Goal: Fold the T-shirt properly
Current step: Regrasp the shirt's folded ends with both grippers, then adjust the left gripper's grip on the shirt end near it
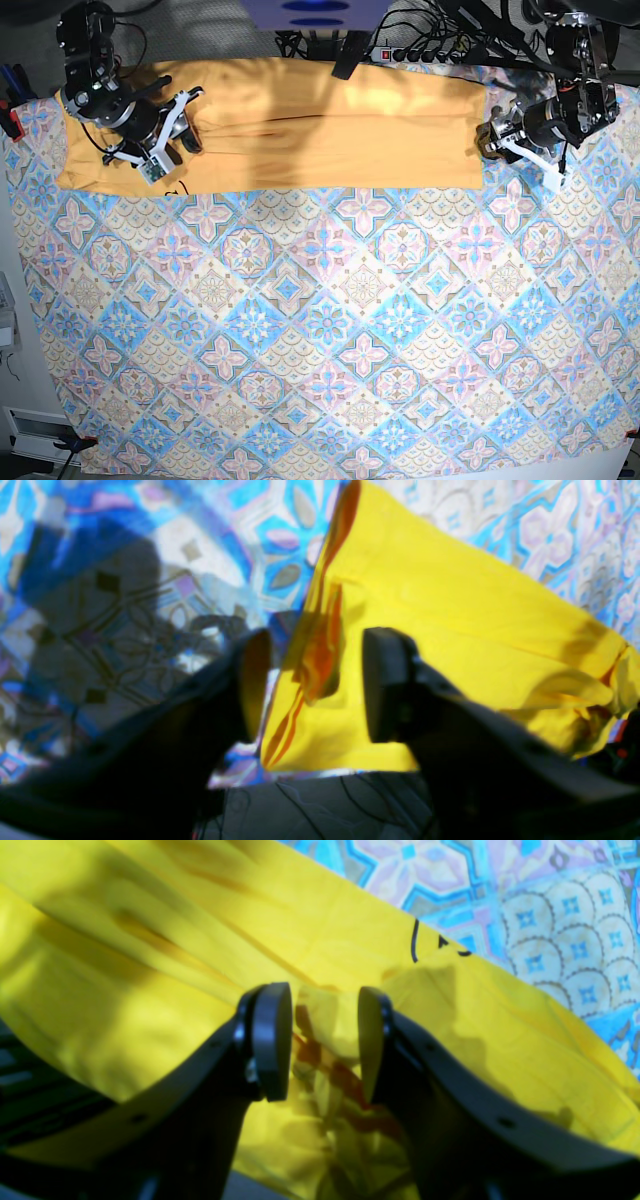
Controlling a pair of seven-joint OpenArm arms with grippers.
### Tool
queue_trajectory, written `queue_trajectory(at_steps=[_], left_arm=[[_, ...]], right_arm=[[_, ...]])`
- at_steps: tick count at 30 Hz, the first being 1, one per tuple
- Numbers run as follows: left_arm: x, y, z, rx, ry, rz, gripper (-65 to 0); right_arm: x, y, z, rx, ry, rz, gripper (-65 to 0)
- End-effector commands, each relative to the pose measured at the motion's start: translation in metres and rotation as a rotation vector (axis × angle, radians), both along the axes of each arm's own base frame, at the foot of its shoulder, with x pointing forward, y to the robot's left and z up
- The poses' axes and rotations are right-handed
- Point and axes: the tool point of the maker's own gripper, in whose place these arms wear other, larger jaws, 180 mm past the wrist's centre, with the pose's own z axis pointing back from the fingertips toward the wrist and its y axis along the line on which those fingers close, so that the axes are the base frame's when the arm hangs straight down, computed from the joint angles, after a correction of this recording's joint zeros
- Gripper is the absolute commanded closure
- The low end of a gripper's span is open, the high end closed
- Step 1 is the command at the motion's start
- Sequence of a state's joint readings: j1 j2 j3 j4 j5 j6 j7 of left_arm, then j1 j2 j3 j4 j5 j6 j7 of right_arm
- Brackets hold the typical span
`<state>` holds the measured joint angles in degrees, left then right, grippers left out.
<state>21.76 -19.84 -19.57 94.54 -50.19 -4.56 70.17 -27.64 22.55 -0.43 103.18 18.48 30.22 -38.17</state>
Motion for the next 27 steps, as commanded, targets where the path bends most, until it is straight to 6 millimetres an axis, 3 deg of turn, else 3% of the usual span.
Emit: queue_trajectory(at_steps=[1, 6, 13, 17, 27], left_arm=[[0.004, 0.002, 0.006, 0.001, -0.021, -0.007, -38.1], [0.004, 0.002, 0.007, 0.0, -0.019, -0.01, -53.2], [0.013, -0.001, 0.009, 0.002, -0.046, -0.04, -53.5], [0.013, 0.002, 0.0, -0.013, -0.026, -0.024, -53.5], [0.014, -0.031, -0.011, -0.053, -0.001, -0.116, -53.5]], right_arm=[[0.006, 0.0, 0.009, 0.011, -0.035, 0.005, -21.7], [0.006, 0.0, 0.009, 0.012, -0.036, 0.004, -21.7], [0.007, -0.001, 0.009, 0.011, -0.038, 0.002, -21.7], [0.007, -0.002, 0.009, 0.011, -0.039, 0.0, -21.7], [0.007, -0.002, 0.009, 0.011, -0.039, -0.001, -21.7]])
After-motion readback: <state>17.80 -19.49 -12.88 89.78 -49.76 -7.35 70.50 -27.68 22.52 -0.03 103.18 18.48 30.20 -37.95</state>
